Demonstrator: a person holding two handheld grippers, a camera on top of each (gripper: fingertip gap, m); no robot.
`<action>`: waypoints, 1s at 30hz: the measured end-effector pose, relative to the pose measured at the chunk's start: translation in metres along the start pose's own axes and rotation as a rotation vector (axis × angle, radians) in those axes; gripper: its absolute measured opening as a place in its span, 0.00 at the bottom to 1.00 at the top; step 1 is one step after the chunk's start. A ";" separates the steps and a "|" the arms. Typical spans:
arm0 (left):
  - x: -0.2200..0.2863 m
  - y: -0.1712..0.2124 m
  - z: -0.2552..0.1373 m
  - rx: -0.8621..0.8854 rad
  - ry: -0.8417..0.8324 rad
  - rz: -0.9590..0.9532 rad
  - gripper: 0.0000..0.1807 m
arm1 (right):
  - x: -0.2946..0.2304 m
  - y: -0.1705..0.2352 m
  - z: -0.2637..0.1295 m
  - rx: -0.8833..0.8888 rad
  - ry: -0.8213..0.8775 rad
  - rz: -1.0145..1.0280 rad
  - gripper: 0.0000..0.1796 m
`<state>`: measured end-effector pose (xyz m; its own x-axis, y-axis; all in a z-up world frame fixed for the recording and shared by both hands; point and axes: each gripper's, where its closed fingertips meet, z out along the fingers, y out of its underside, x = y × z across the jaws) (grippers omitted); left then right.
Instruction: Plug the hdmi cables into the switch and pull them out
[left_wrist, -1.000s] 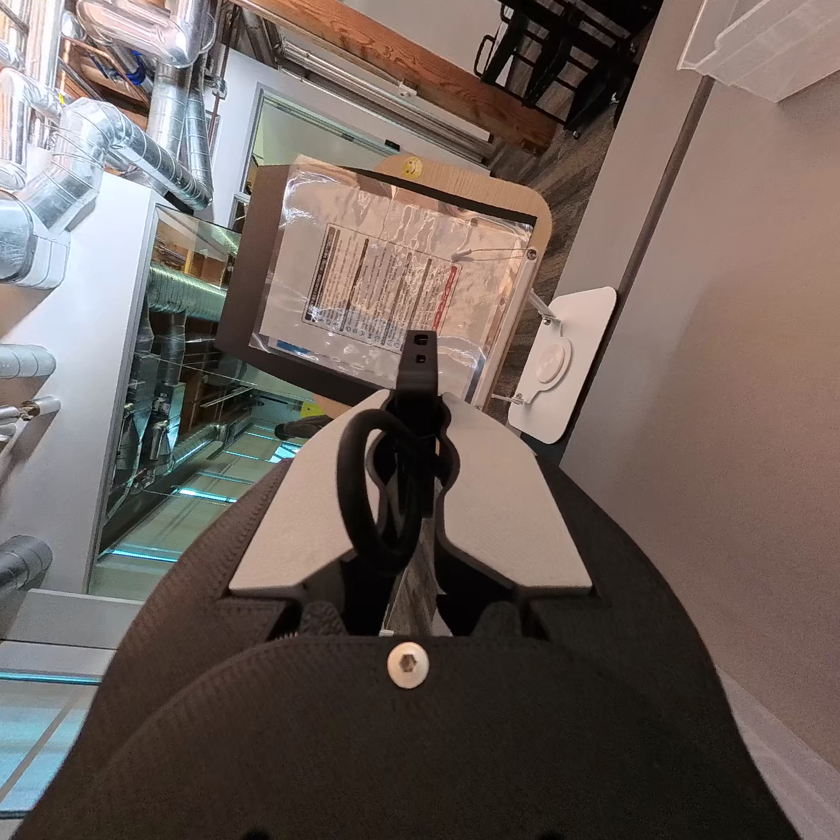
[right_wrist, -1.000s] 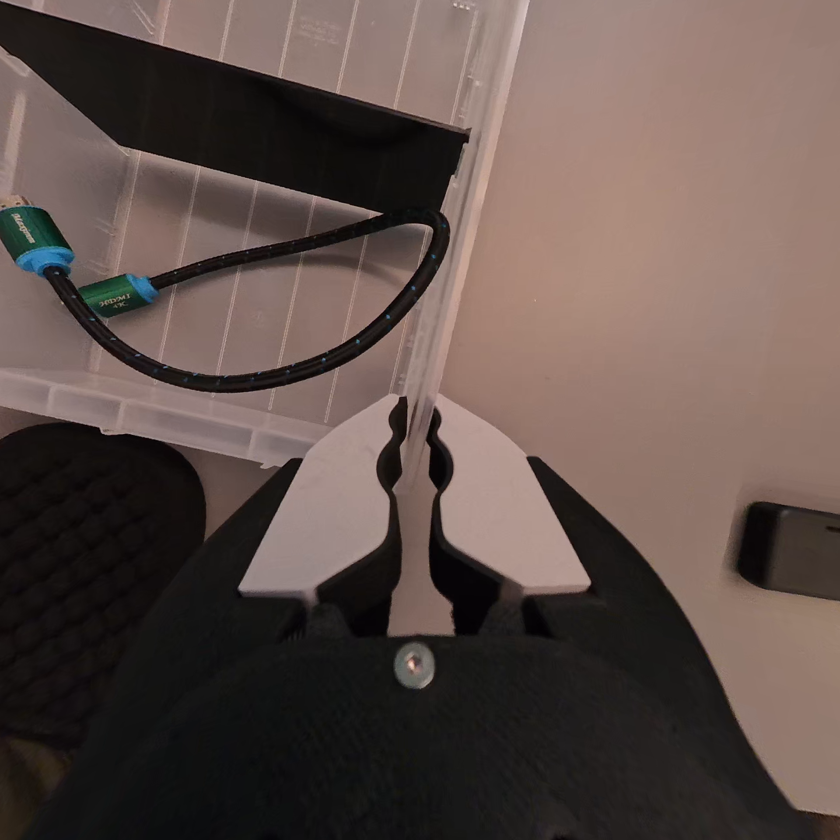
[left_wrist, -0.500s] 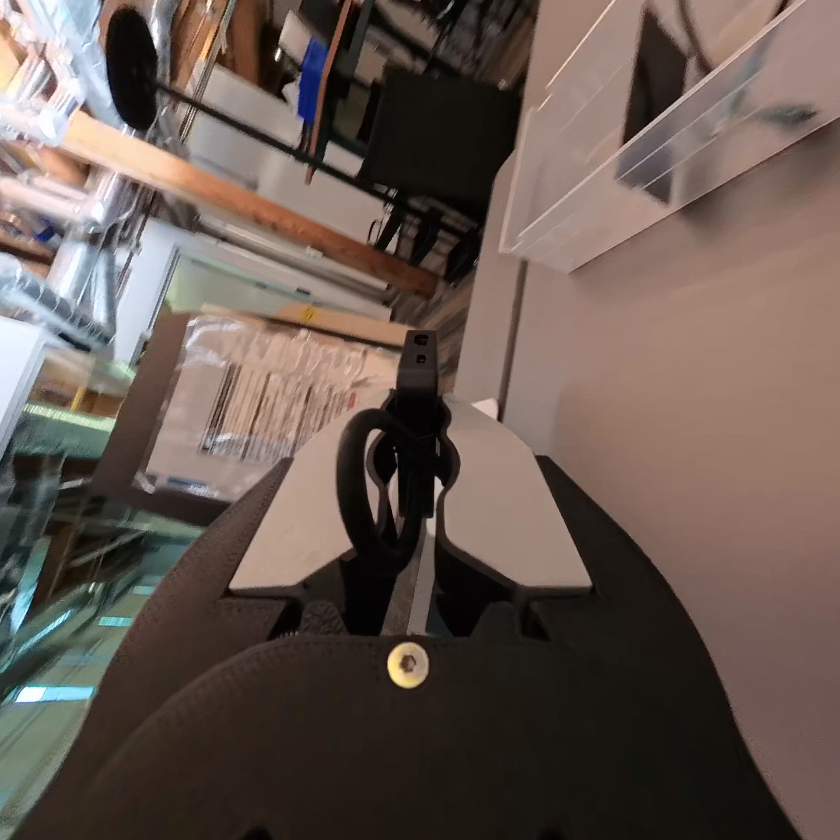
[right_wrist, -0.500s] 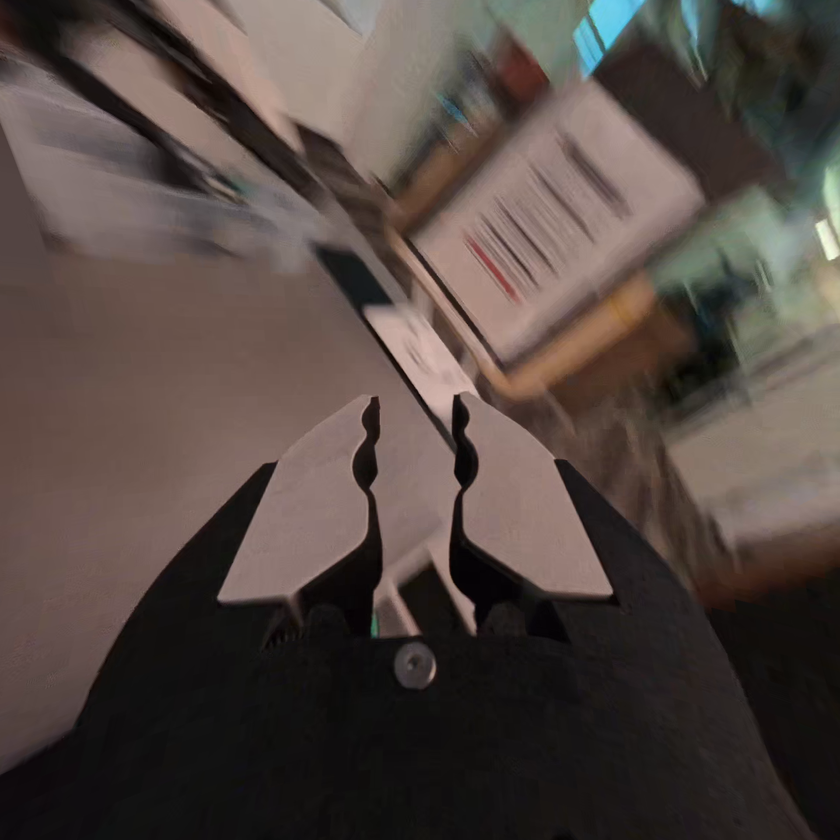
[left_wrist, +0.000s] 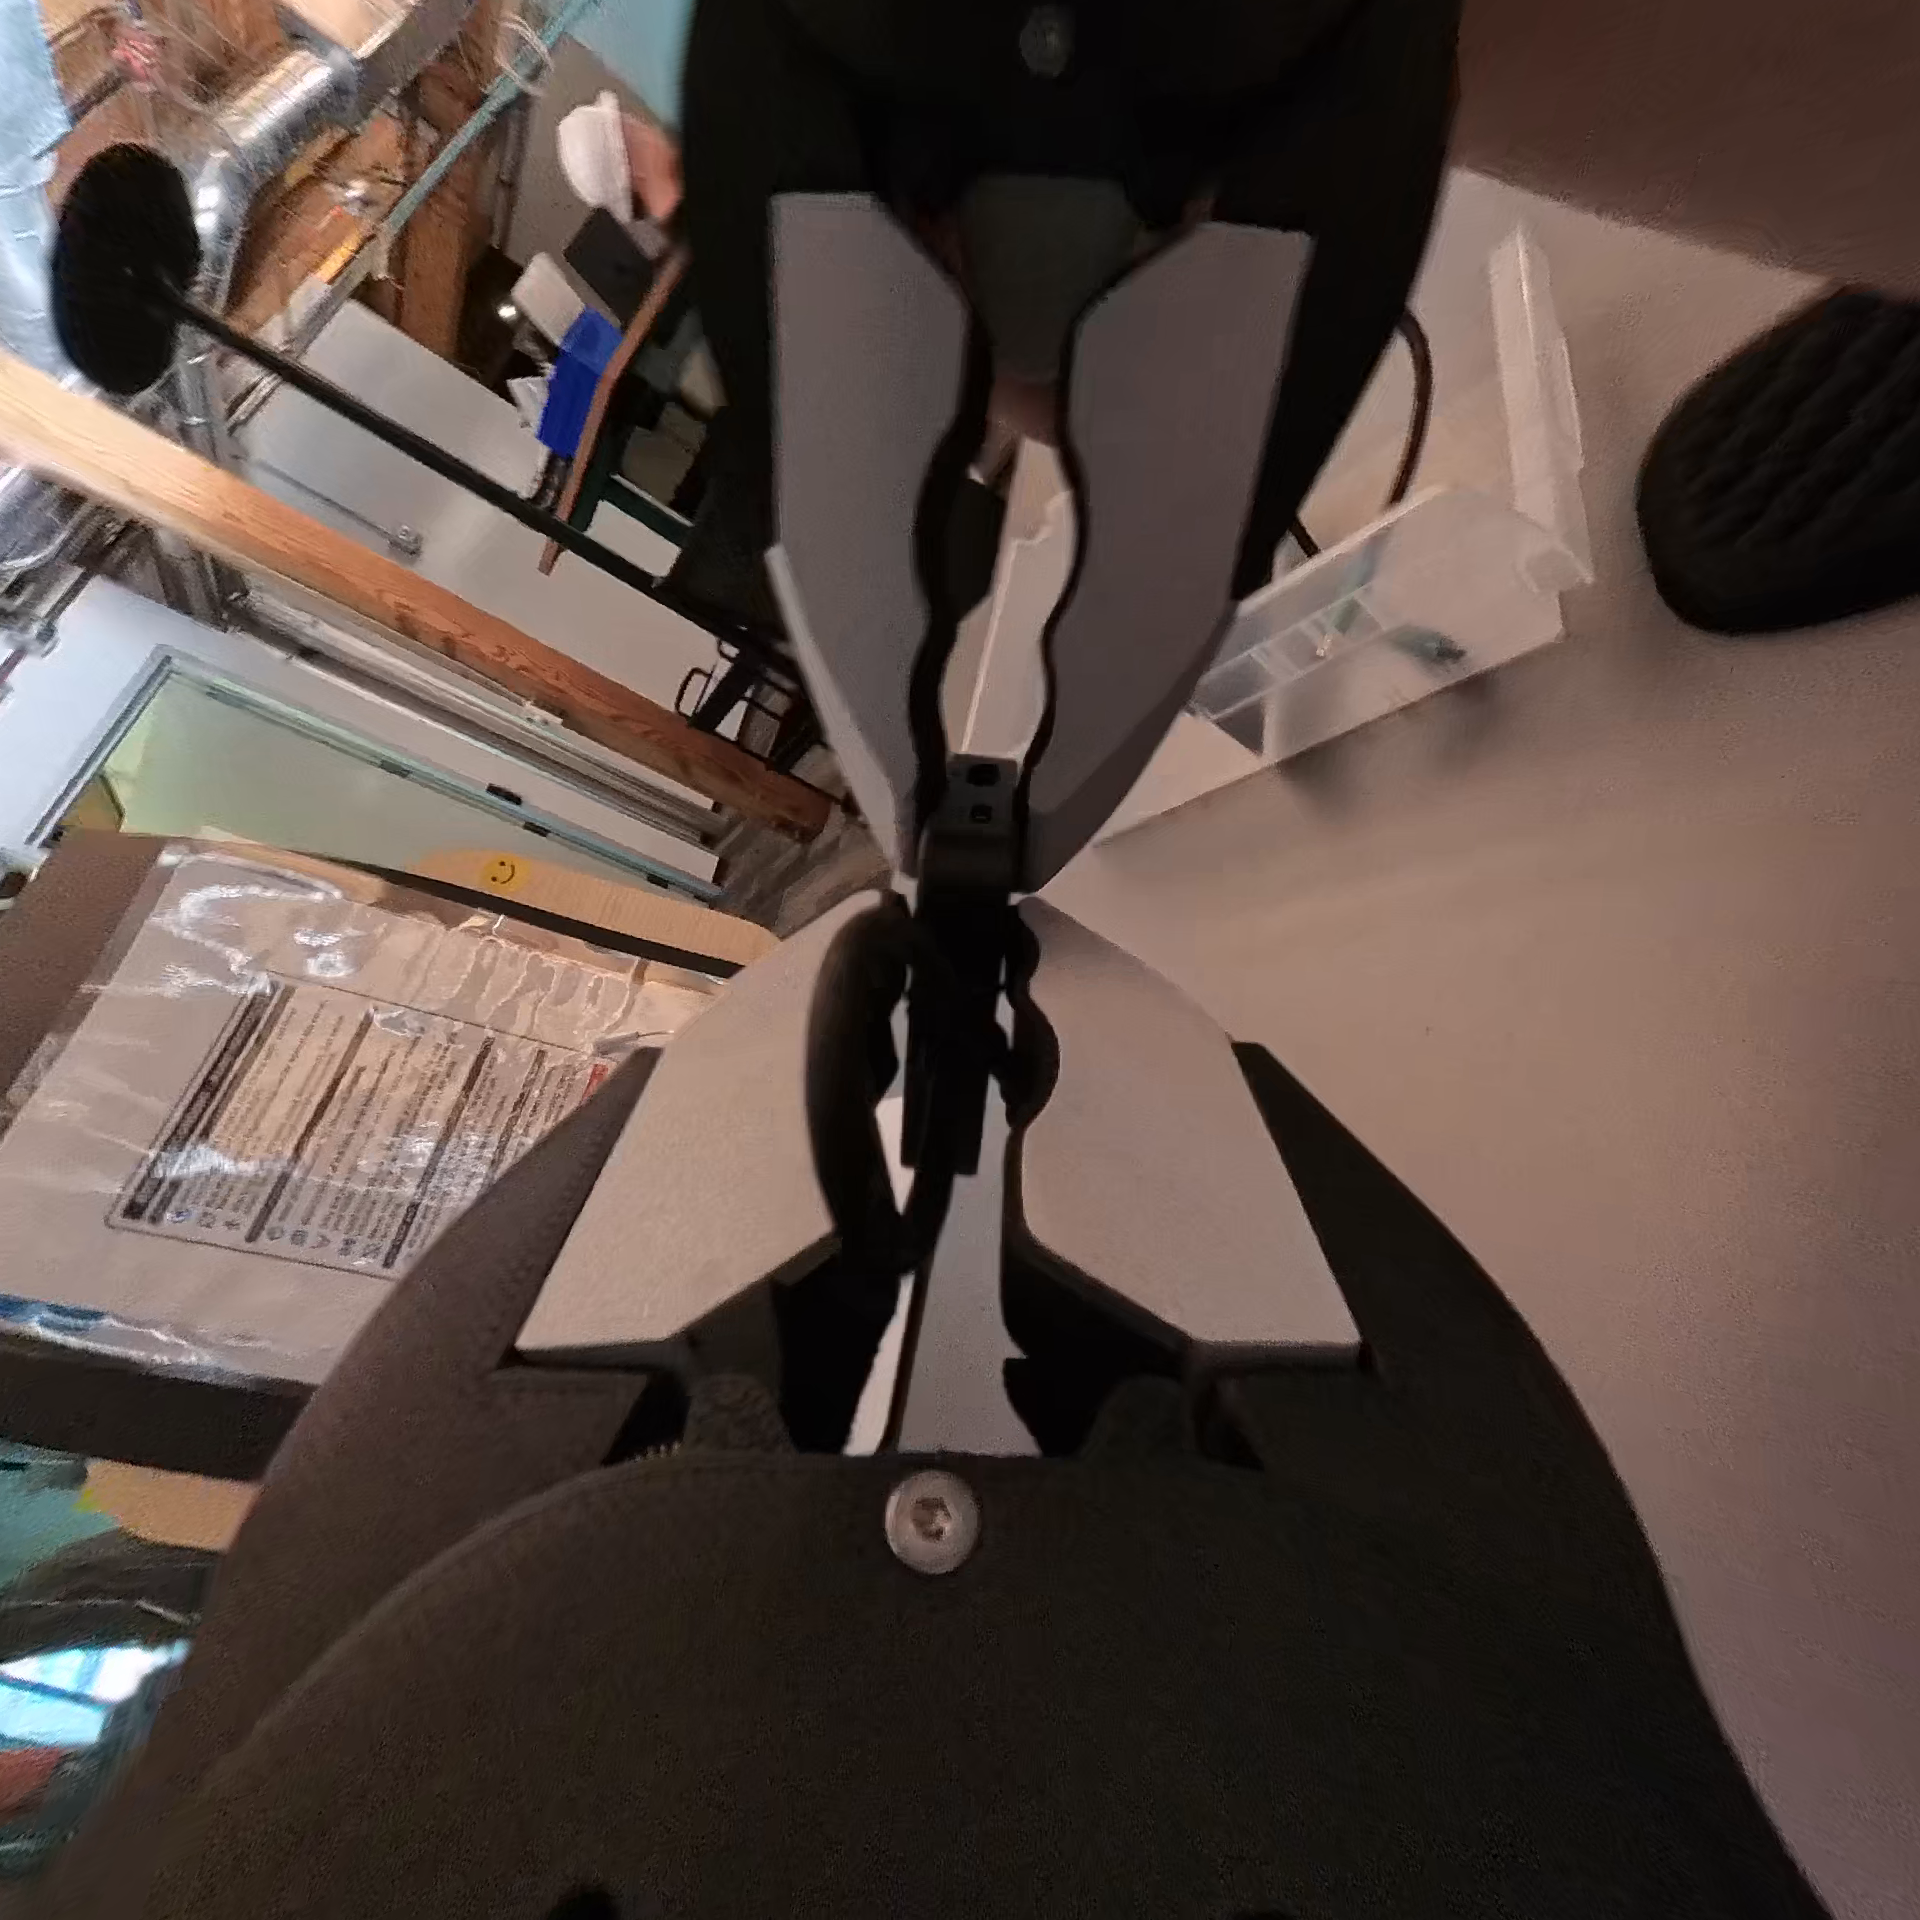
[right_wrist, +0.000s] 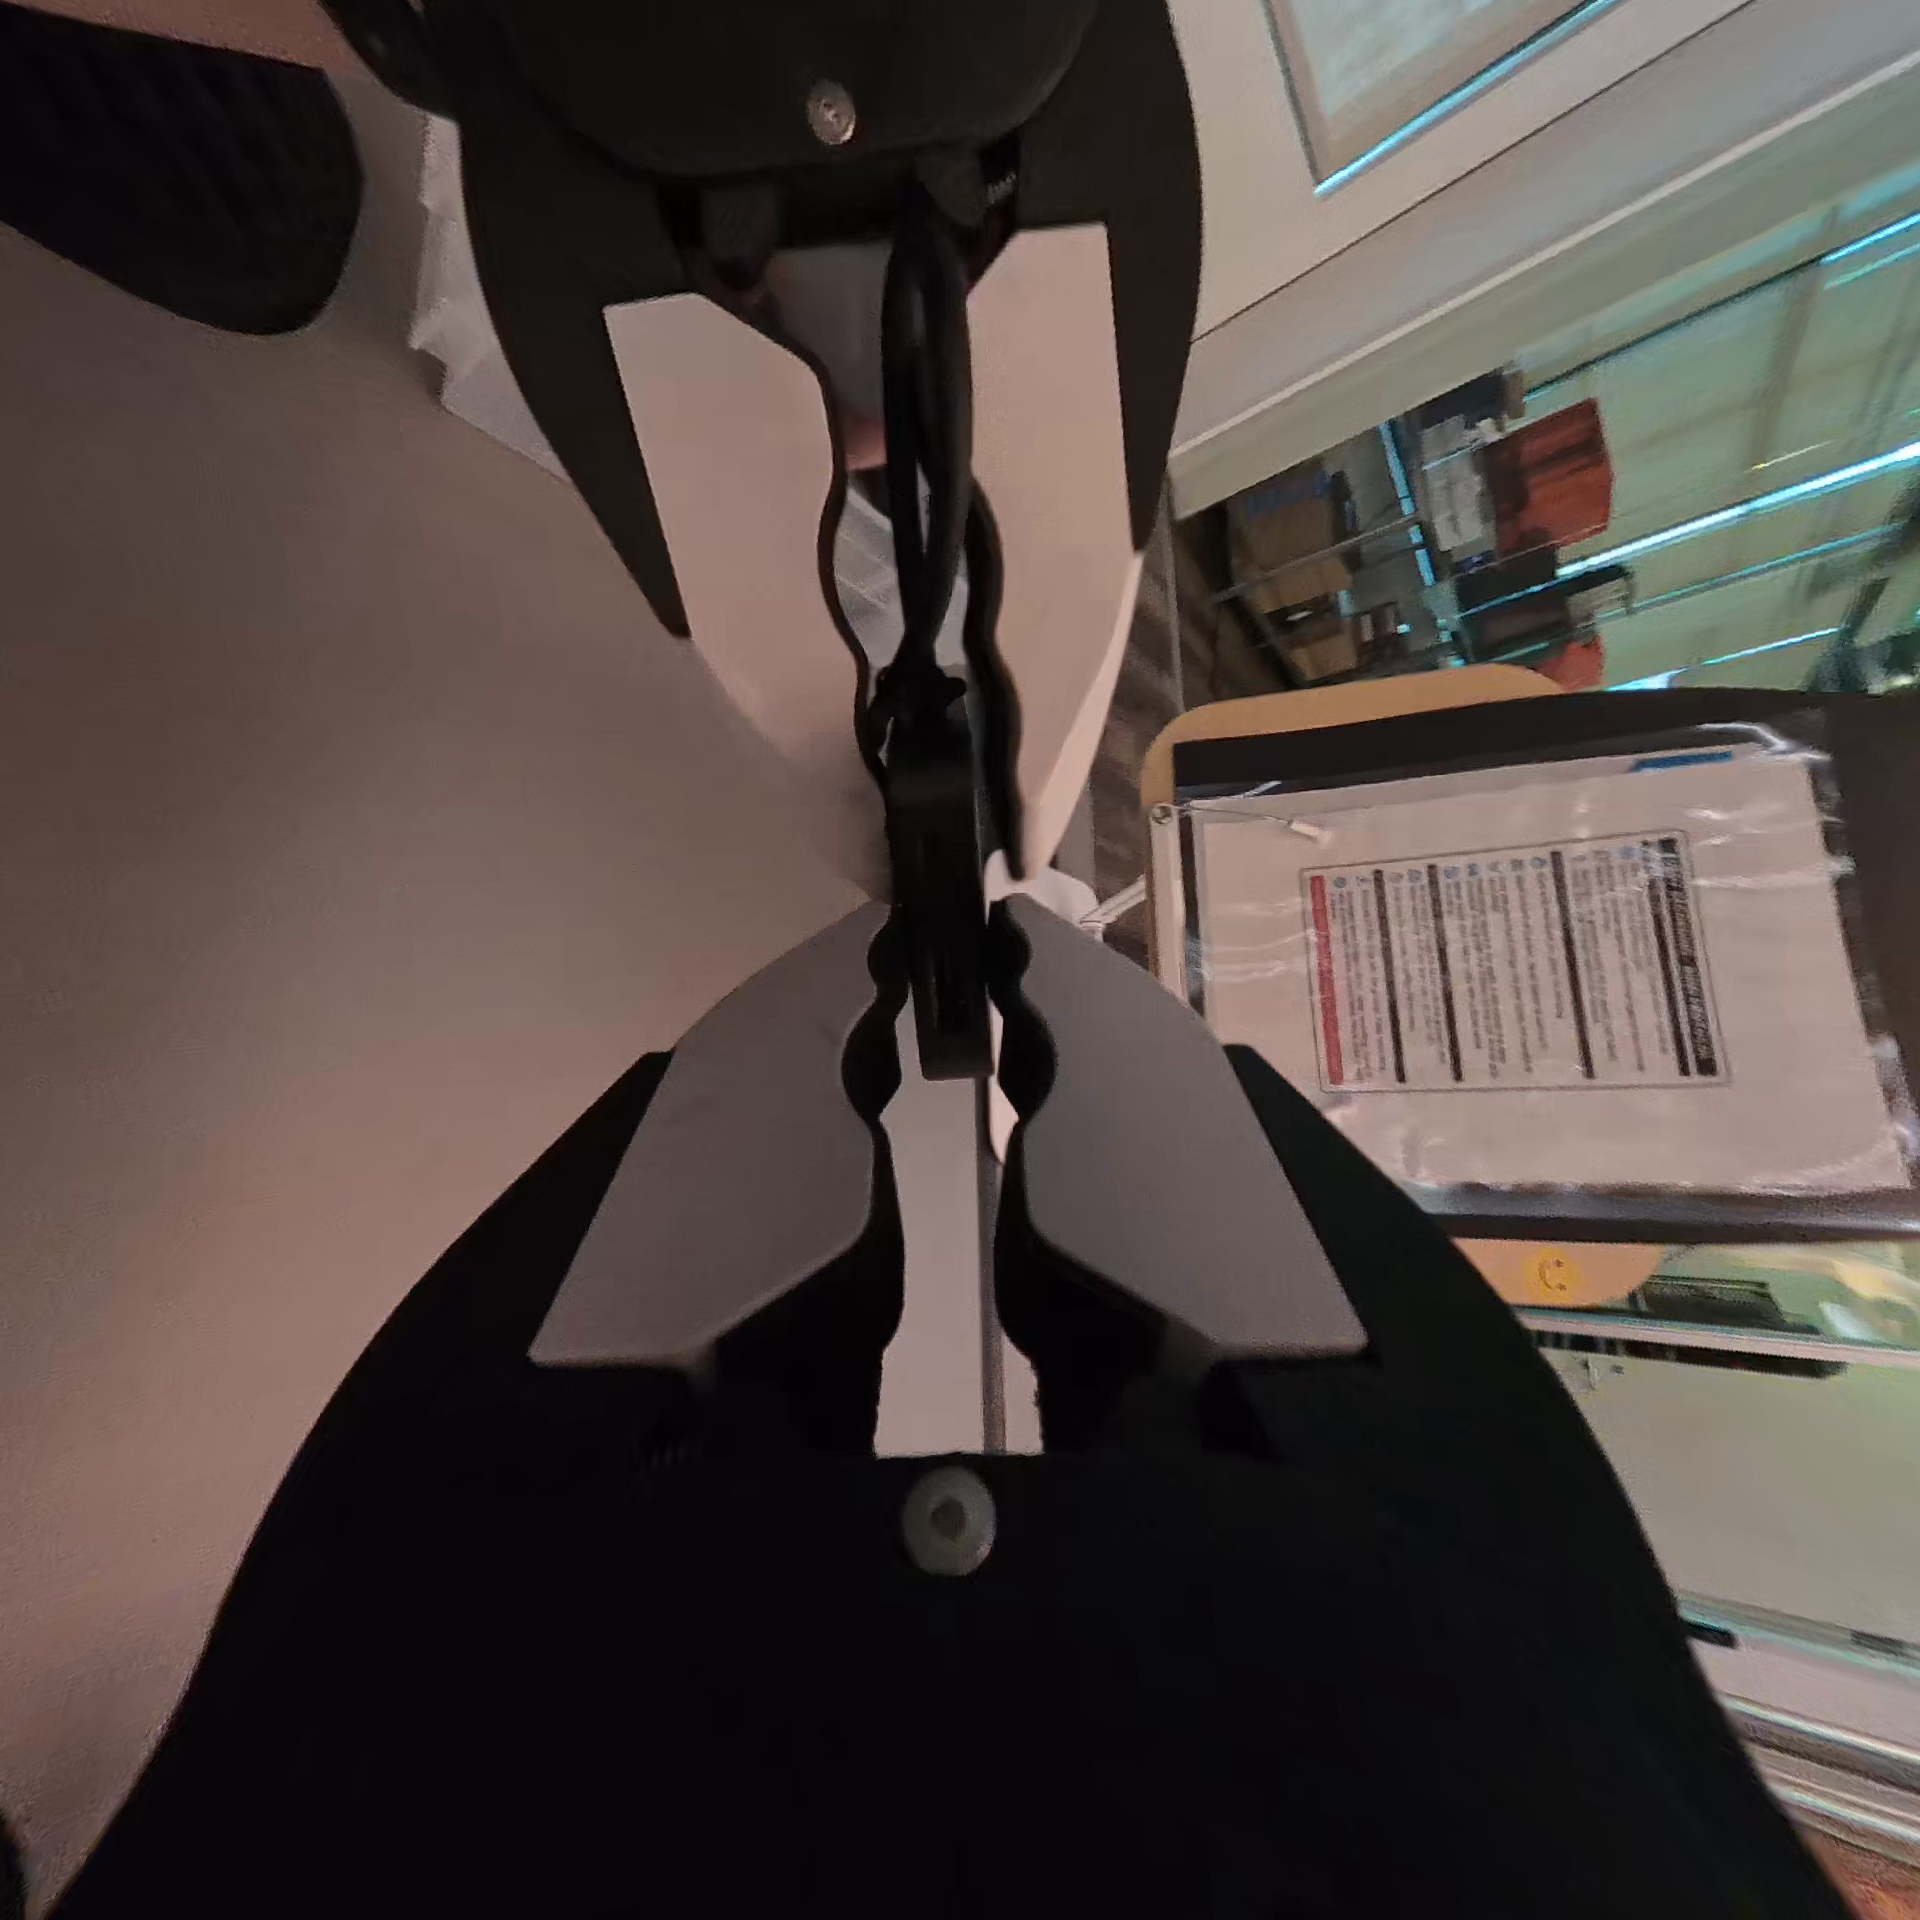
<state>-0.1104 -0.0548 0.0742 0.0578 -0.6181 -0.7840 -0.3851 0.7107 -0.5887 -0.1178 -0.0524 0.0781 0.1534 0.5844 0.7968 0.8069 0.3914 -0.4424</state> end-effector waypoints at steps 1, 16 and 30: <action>-0.005 0.001 0.001 -0.002 -0.031 -0.032 0.12 | 0.004 0.008 -0.002 -0.011 0.021 -0.015 0.09; -0.059 0.061 -0.036 -0.280 -0.198 -0.155 0.28 | -0.033 0.413 -0.090 -1.139 0.021 0.766 0.09; -0.099 0.098 -0.089 -0.396 -0.335 -0.267 0.28 | -0.011 0.392 -0.102 -1.015 0.129 0.913 0.11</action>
<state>-0.2361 0.0458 0.1115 0.4636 -0.5728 -0.6760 -0.6283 0.3254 -0.7067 0.2547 0.0218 -0.0621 0.8573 0.2598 0.4444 0.4423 -0.8135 -0.3777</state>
